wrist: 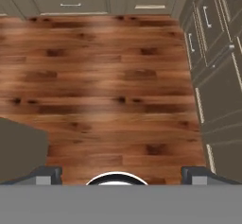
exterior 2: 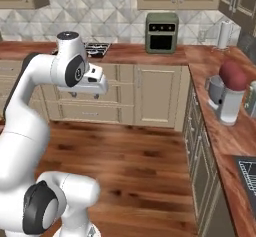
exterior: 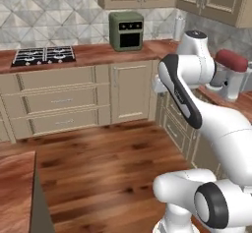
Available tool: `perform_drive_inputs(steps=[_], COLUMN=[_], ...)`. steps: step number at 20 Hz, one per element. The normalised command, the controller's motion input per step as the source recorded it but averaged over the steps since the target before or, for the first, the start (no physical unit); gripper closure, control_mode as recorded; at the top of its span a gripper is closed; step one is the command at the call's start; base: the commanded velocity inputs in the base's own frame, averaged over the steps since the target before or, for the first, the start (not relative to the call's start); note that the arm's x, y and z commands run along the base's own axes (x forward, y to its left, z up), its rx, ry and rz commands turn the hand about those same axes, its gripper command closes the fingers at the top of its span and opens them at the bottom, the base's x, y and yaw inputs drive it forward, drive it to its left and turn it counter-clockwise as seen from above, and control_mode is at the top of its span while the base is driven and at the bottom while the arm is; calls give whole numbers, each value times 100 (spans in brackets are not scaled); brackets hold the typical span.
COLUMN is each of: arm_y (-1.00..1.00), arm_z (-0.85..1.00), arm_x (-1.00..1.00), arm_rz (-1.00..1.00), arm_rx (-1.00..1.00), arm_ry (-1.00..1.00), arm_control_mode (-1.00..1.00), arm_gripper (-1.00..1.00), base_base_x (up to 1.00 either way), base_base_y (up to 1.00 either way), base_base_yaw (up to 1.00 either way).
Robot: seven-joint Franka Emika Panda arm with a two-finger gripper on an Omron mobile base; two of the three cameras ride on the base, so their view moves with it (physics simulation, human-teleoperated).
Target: Navigate to the range hood.
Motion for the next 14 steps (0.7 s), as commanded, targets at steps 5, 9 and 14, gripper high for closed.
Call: perform_drive_inputs(steps=[5, 9, 14], arm_y=[0, 0, 0], arm_z=[0, 0, 0], arm_x=[0, 0, 0], arm_rz=[0, 0, 0], arm_rx=[0, 0, 0], arm_ry=[0, 0, 0], arm_control_mode=[100, 100, 100], arm_gripper=[-100, -100, -100], base_base_x=[100, 100, 100], base_base_y=[0, 0, 6], base_base_yaw=[0, 0, 0])
